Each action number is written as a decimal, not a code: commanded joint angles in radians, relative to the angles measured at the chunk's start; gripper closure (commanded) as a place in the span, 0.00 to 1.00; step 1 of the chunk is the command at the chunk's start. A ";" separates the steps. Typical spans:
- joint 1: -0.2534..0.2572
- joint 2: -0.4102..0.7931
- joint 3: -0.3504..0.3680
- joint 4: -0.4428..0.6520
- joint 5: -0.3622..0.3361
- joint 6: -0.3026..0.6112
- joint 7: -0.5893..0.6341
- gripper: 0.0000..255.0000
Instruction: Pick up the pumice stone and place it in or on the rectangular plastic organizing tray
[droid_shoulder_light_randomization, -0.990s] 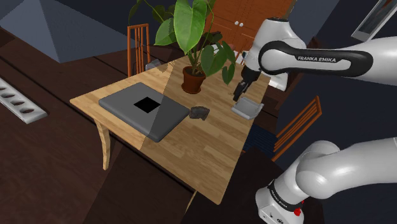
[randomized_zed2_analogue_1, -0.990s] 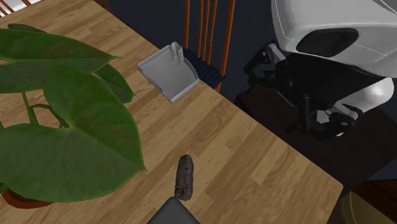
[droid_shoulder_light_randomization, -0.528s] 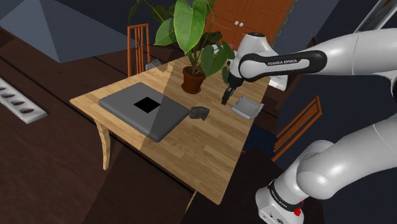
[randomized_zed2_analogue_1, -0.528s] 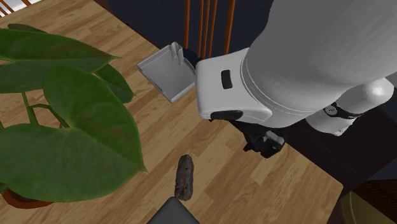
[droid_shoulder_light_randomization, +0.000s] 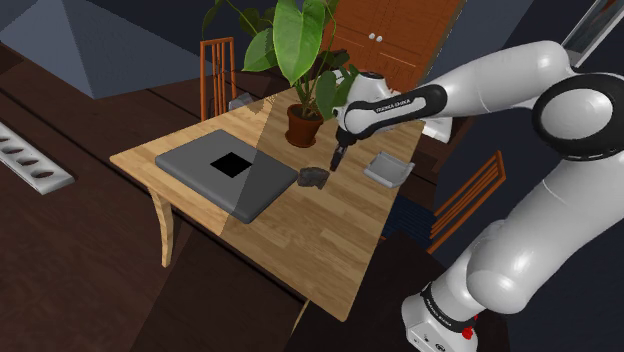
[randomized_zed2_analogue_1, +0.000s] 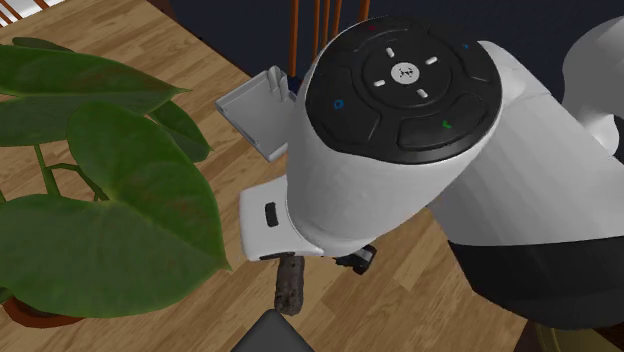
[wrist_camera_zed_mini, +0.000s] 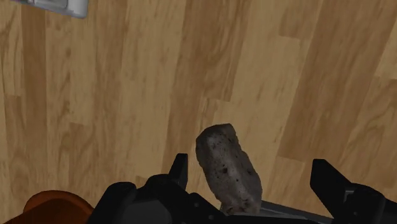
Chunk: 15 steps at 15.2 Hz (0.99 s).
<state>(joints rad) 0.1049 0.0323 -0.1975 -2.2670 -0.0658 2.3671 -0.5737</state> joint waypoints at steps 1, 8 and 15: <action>0.000 0.082 0.004 0.039 0.030 0.040 -0.055 0.00; -0.016 0.233 0.024 0.109 0.081 0.117 -0.140 0.00; -0.021 0.283 0.029 0.107 0.094 0.168 -0.149 0.00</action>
<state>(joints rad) 0.0840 0.3130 -0.1682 -2.1594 0.0273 2.5325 -0.7218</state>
